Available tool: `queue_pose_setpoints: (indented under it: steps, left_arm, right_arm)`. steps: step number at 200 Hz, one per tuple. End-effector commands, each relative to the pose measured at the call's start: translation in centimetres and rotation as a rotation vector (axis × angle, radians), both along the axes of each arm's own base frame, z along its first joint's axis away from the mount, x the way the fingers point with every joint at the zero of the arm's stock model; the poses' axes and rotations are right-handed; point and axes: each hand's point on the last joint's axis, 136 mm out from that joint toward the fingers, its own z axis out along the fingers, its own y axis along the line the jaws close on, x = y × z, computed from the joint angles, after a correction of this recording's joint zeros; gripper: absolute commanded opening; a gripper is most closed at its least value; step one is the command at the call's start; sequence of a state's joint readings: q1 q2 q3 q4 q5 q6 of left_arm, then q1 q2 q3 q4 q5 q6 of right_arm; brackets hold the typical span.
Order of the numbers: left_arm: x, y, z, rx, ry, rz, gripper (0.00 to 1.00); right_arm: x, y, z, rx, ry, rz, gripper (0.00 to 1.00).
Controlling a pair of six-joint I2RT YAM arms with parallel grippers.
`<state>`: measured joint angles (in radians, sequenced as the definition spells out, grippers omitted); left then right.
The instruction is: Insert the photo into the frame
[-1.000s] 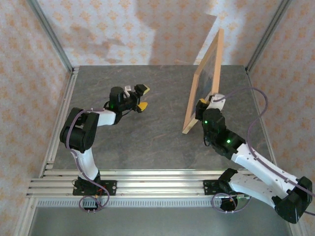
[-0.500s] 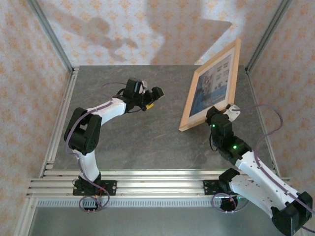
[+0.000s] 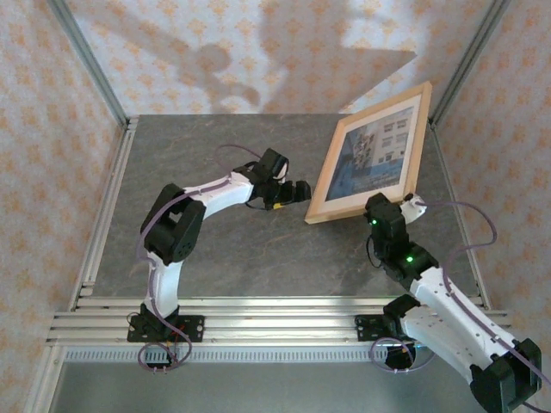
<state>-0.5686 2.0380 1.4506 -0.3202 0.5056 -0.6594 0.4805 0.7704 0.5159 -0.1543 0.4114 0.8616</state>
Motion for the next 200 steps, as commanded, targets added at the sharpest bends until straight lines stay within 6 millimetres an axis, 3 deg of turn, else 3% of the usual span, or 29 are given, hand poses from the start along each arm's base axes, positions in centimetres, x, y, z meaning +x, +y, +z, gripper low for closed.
queue_pose_setpoints:
  steps: [1, 78, 147, 200]
  left_arm:
    - [0.2, 0.0, 0.1, 0.077, -0.022, -0.029, 0.94]
    - [-1.3, -0.4, -2.3, 0.196, 0.037, -0.108, 0.94]
    - [-3.3, 2.2, -4.9, 0.338, 0.092, -0.157, 0.85]
    - [-5.5, 4.9, -4.7, 0.405, 0.111, -0.164, 0.82]
  right_arm:
    - [-2.4, 0.5, -6.5, -0.053, 0.259, 0.072, 0.00]
    - [-2.4, 1.2, -9.4, -0.016, 0.321, 0.081, 0.00]
    - [-2.1, 2.5, -11.6, 0.008, 0.407, 0.124, 0.00]
    - [-2.5, 2.6, -12.4, 0.005, 0.466, 0.120, 0.00]
